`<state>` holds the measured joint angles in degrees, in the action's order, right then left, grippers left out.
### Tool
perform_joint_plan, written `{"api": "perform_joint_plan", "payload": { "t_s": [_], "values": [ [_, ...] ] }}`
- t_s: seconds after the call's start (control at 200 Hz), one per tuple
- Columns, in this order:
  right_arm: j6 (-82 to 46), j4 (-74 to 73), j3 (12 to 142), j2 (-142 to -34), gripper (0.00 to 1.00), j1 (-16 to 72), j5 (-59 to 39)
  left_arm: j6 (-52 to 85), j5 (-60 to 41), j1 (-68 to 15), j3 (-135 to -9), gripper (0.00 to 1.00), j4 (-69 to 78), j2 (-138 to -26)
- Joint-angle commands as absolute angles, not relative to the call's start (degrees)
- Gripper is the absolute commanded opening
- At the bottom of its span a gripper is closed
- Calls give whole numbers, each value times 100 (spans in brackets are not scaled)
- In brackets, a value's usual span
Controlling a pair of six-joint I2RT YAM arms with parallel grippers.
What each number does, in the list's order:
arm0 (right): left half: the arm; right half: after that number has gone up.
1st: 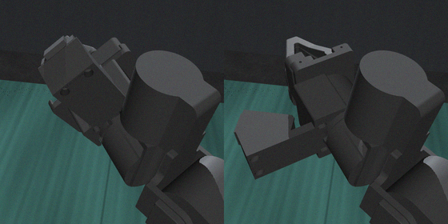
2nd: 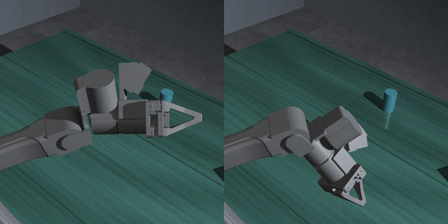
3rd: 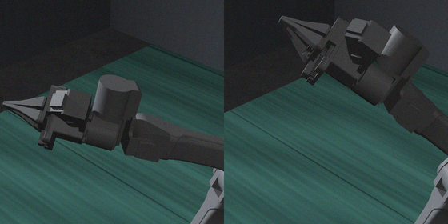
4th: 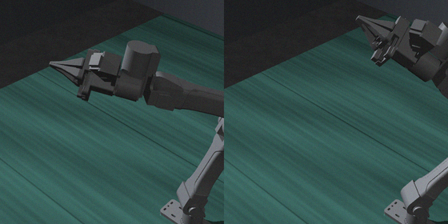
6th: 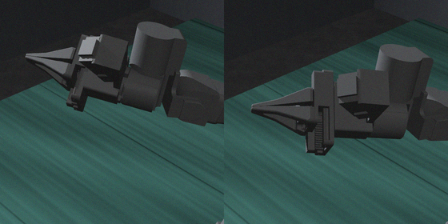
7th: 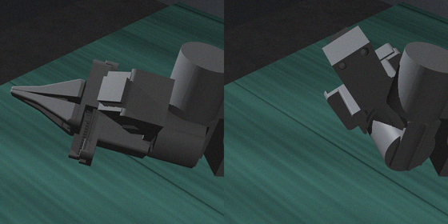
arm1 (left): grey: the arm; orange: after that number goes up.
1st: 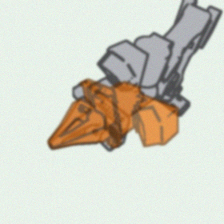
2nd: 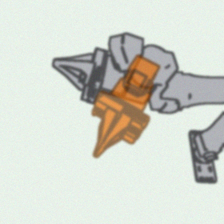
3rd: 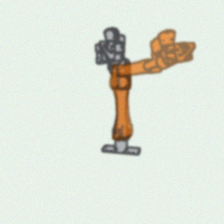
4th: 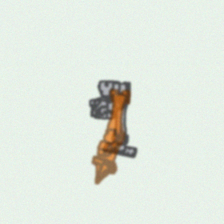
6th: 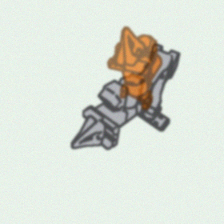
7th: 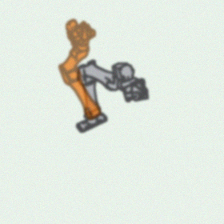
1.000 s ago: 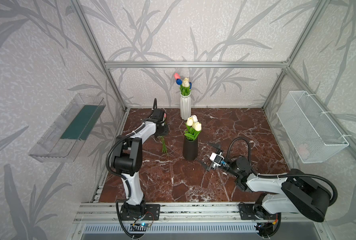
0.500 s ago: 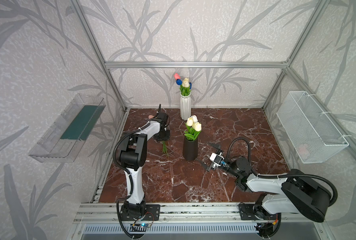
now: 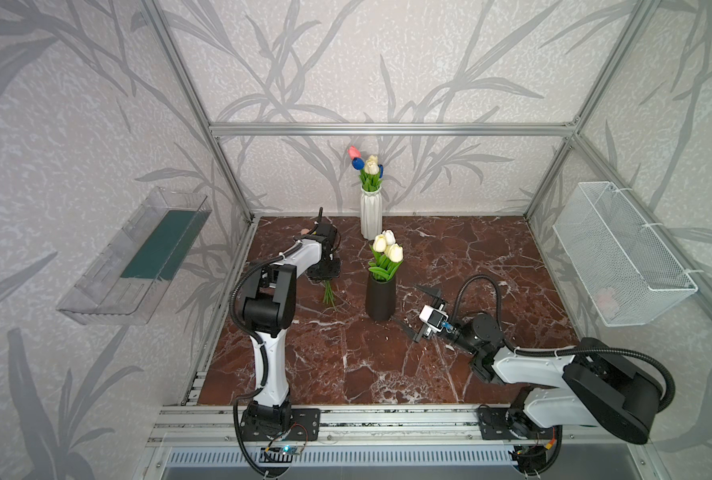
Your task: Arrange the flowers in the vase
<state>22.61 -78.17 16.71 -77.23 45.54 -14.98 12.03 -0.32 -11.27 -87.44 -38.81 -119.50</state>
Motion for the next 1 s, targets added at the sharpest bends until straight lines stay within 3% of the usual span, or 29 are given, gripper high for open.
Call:
{"api": "perform_joint_plan", "payload": {
  "t_s": [0.0, 0.14, 0.48, 0.855, 0.925, 0.995],
  "values": [
    [2329, -8060, 1635, -7699, 95, 4605, -1433, 1164, 52, -1169, -8873, 6, -4087, -11946],
    [2329, -8062, 1630, -7695, 95, 4605, -1436, 1146, 89, -1174, -8846, 0, -4190, -11634],
    [2329, -8060, 1635, -7734, 95, 4601, -1416, 1229, -152, -1325, -8385, 0, -3744, -10299],
    [2373, -8060, 1618, -7691, 95, 4602, -1392, 1538, -415, -1635, -8566, 0, -3410, -11163],
    [2382, -8060, 1617, -7674, 95, 4604, -1382, 1599, -390, -1644, -8565, 5, -3377, -11271],
    [2382, -8060, 1617, -7681, 95, 4605, -1382, 1613, -417, -1646, -8627, 17, -3488, -11372]
  ]
}}
